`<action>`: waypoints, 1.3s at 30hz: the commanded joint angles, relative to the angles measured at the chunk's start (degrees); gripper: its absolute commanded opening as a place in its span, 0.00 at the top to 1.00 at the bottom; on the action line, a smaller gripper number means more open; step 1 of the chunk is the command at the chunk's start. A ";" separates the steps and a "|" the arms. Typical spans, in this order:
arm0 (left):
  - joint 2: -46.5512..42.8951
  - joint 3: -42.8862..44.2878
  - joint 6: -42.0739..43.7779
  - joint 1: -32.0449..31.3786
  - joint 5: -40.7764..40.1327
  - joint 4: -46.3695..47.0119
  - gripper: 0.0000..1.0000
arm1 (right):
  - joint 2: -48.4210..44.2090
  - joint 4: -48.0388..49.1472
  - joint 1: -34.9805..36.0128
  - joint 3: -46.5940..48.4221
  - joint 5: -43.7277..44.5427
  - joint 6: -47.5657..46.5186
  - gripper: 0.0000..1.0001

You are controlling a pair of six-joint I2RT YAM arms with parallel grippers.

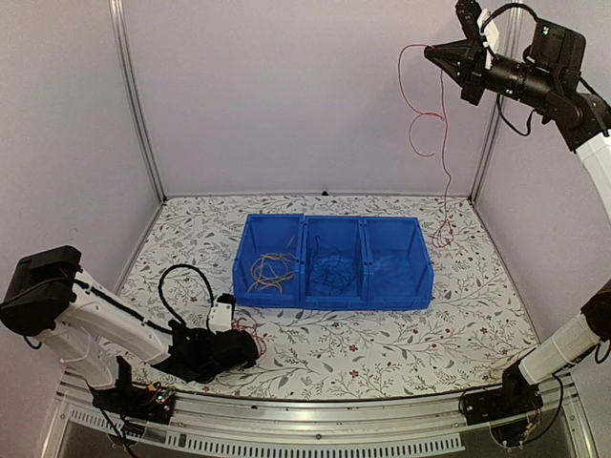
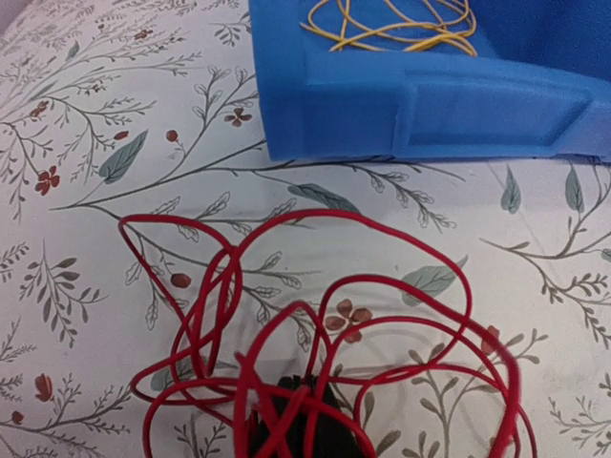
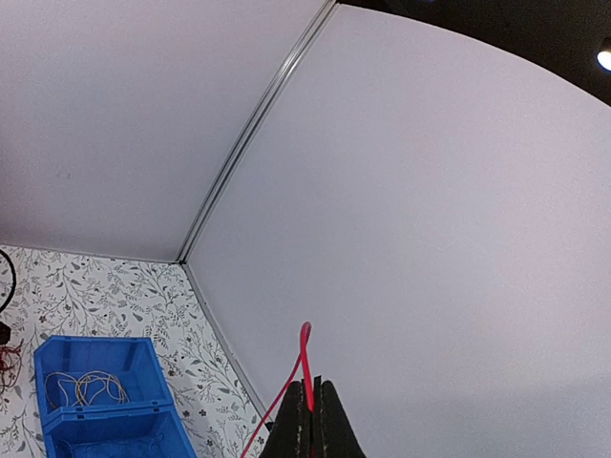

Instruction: Untangle the cables

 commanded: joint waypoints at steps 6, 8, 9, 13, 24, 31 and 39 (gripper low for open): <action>1.69 0.25 0.01 0.62 1.70 -1.23 1.00 | -0.80 4.63 -0.17 -6.91 1.13 -0.09 1.00; 1.69 0.05 -0.19 0.61 1.70 -1.17 1.00 | -0.57 4.88 -0.16 -6.82 0.55 0.31 1.00; 1.72 0.00 -0.19 0.65 1.70 -1.19 1.00 | -0.46 4.93 -0.17 -6.70 0.34 0.56 1.00; 1.98 0.16 -0.20 0.62 1.79 -1.19 1.00 | 0.07 5.12 -0.18 -5.94 -0.20 1.22 1.00; 1.57 -0.20 -0.68 0.64 1.96 -1.90 1.00 | -2.92 11.42 -0.18 -26.74 1.19 2.75 1.00; 1.28 -0.54 -1.16 0.63 1.80 -2.05 1.00 | -5.48 15.39 -0.84 -43.54 2.21 2.37 1.00; 0.89 0.02 -1.27 0.65 1.23 -3.85 1.00 | -7.28 14.73 -1.00 -56.42 1.34 1.99 1.00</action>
